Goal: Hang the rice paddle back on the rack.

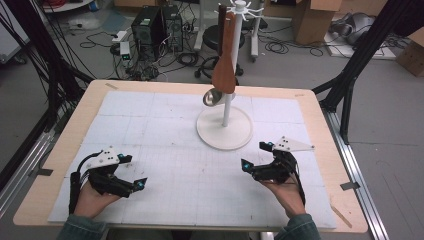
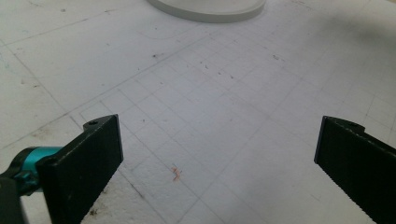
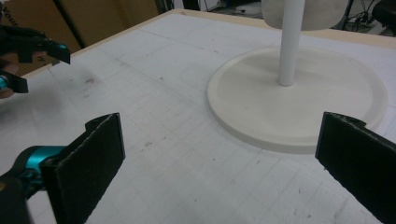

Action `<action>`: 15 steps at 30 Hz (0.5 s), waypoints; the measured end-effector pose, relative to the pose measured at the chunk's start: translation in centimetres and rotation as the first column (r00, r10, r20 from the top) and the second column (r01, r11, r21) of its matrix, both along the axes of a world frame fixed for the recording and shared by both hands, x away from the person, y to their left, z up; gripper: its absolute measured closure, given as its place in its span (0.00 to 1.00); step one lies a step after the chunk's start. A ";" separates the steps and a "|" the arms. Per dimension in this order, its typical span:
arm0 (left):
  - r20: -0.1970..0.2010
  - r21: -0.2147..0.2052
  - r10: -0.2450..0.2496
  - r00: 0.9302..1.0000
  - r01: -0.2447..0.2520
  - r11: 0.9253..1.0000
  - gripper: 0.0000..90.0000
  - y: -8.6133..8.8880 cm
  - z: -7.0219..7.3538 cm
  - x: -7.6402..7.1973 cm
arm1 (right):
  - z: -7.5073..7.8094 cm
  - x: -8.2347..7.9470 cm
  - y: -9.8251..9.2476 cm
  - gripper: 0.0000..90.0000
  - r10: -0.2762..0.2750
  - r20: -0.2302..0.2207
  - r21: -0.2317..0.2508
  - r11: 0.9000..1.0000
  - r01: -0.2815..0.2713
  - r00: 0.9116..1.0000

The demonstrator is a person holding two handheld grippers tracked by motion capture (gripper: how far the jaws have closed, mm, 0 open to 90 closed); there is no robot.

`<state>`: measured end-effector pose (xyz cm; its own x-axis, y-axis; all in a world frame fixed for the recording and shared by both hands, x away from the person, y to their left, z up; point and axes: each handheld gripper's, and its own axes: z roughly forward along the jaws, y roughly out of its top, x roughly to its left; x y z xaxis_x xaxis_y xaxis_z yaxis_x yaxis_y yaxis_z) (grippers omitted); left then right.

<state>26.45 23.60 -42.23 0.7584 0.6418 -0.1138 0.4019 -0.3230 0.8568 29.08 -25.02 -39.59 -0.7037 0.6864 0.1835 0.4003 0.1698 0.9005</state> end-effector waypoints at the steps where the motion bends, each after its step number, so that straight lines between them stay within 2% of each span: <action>1: -0.002 -0.003 0.002 1.000 -0.002 1.000 0.02 0.0 0.0 0.0 | -0.1 -0.1 -0.1 0.00 -0.003 -0.003 0.002 1.000 0.003 1.000; 15: 0.000 -0.006 0.008 1.000 -0.008 1.000 0.02 0.1 0.0 -0.1 | -0.5 -2.0 -1.1 0.00 -0.019 0.004 -0.019 1.000 0.019 1.000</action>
<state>26.40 23.67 -42.27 0.7535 0.6469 -0.1173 0.4043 -0.3152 0.8586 27.11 -26.16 -40.14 -0.6914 0.7026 0.1681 0.4005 0.1791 0.8986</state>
